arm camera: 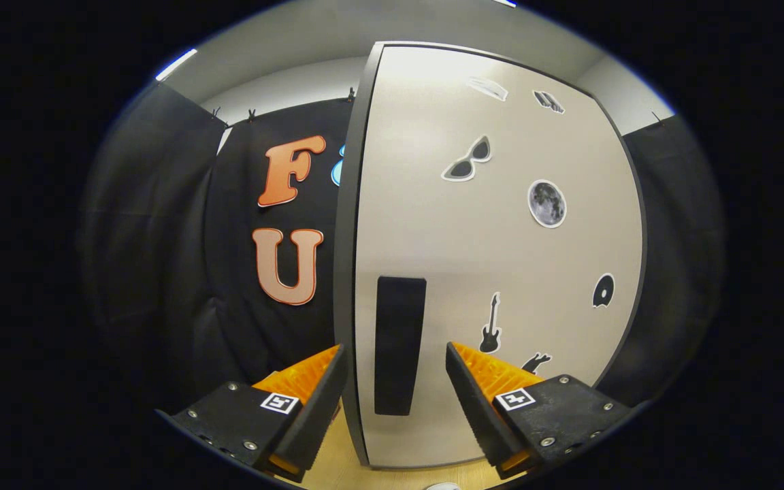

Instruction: Open the shoe cabinet door, grab the shoes and put them into the shoe cabinet, then close the shoe cabinet door.

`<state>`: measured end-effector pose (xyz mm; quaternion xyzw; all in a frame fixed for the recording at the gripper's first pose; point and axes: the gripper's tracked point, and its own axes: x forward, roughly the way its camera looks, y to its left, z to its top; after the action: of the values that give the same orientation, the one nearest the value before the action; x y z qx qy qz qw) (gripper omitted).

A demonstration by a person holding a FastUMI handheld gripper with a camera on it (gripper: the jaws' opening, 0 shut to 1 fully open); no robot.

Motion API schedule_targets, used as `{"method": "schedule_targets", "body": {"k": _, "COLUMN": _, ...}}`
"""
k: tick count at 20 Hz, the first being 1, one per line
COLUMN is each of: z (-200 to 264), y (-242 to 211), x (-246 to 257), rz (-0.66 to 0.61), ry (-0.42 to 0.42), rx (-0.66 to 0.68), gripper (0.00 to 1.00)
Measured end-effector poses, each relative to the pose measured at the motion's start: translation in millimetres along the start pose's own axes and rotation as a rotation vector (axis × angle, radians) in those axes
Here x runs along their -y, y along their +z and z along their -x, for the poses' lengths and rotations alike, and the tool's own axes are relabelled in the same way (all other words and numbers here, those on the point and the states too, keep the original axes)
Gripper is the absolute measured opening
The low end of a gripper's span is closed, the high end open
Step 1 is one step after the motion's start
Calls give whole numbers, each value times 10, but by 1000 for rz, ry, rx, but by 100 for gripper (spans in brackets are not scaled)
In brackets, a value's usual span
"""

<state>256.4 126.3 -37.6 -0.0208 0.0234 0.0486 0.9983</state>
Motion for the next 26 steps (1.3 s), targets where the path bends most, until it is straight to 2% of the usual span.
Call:
{"method": "schedule_targets", "body": {"k": 2, "z": -57, "y": -47, "x": -5, "rz": -6, "ry": -9, "rx": -14, "gripper": 85}}
{"method": "schedule_targets", "body": {"k": 5, "z": -105, "y": -81, "x": 19, "rz": -6, "ry": -34, "rx": -18, "gripper": 51}}
{"method": "schedule_targets", "body": {"k": 7, "z": -98, "y": -83, "x": 16, "rz": -34, "ry": -34, "rx": -24, "gripper": 38}}
{"method": "schedule_targets", "body": {"k": 11, "z": -18, "y": -68, "x": 32, "rz": -48, "ry": -30, "rx": -27, "gripper": 33}}
{"method": "schedule_targets", "body": {"k": 26, "z": 696, "y": 107, "x": 239, "rz": -62, "ry": -46, "rx": -35, "gripper": 32}}
